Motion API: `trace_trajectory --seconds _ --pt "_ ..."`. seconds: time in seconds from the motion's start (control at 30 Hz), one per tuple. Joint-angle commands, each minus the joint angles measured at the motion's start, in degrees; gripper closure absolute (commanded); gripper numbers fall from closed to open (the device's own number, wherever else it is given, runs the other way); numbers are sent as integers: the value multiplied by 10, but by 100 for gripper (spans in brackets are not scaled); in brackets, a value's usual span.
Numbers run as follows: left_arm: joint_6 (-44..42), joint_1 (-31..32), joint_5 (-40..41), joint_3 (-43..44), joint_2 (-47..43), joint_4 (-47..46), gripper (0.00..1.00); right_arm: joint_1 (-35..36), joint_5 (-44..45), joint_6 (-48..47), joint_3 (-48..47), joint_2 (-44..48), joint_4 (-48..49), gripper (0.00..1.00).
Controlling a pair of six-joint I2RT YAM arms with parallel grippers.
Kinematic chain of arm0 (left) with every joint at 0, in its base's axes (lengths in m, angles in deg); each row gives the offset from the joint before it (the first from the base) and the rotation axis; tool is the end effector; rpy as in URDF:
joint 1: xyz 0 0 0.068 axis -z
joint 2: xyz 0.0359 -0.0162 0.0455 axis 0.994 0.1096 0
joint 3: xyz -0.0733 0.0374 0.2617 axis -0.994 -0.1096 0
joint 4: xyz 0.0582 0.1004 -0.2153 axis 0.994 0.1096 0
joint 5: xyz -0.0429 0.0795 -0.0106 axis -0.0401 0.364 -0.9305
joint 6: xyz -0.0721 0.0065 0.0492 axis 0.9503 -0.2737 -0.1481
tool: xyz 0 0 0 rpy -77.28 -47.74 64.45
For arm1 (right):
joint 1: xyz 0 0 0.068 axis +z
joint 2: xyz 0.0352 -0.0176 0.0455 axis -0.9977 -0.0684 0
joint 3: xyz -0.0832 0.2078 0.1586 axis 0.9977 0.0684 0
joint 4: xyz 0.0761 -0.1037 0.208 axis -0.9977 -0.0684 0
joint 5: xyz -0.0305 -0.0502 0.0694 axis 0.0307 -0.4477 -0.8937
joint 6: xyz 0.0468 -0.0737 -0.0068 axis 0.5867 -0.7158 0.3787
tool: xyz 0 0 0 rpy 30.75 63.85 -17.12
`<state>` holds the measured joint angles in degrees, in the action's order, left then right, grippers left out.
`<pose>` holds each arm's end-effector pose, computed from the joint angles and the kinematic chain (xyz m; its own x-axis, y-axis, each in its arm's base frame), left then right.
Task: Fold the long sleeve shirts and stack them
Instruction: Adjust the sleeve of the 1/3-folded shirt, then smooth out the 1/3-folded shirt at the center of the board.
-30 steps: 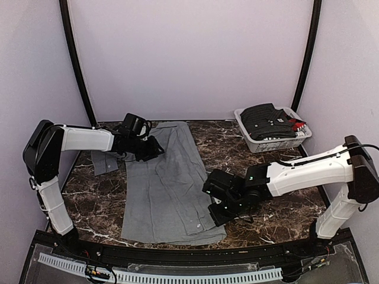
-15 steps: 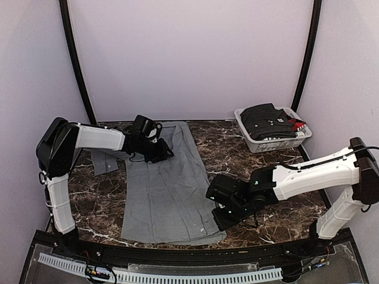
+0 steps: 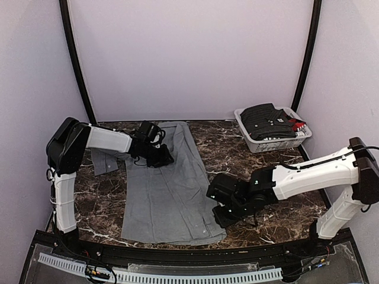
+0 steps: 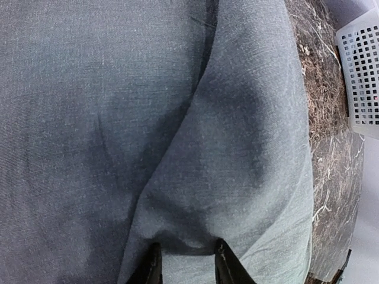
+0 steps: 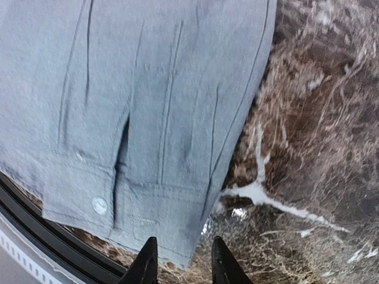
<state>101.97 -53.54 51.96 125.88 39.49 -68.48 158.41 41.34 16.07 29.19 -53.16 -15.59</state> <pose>0.3908 -0.2491 0.1290 -0.8889 -0.2134 -0.4054 0.0712 0.8097 -0.5824 0.0988 0.2709 0.1563 -0.8601 -0.3889 -0.3301 -0.4482 0.8852 0.1248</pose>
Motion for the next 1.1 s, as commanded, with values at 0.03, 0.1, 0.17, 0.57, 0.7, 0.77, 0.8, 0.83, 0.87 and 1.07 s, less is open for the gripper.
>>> trace_trajectory --seconds 0.03,0.1,0.17,0.57,0.7,0.77,0.8,0.83,0.87,1.07 --pt "-4 -4 58 2 6 53 73 -84 3 -107 -81 -17 92 72" --pt "-2 -9 66 0 6 58 77 -120 -33 -146 -114 -44 150 75" --pt "-3 -12 68 1 5 60 78 -150 -80 -177 -170 -89 190 81" --pt "-1 -17 61 -2 -6 74 84 -283 -325 -197 -506 -441 269 98" --pt "-1 -17 58 -19 -20 72 86 -304 -349 -169 -640 -550 248 96" --pt "-1 -17 56 -29 -28 73 87 -312 -343 -148 -700 -599 235 95" --pt "0 -17 55 -36 -31 73 87 -318 -340 -135 -722 -618 234 94" --pt "1 -17 54 -40 -37 73 87 -321 -338 -122 -735 -631 239 93" --pt "3 -17 54 -48 -41 73 87 -326 -341 -108 -740 -639 250 91" --pt "3 -16 56 -77 -67 79 88 -338 -384 -71 -740 -650 324 81"
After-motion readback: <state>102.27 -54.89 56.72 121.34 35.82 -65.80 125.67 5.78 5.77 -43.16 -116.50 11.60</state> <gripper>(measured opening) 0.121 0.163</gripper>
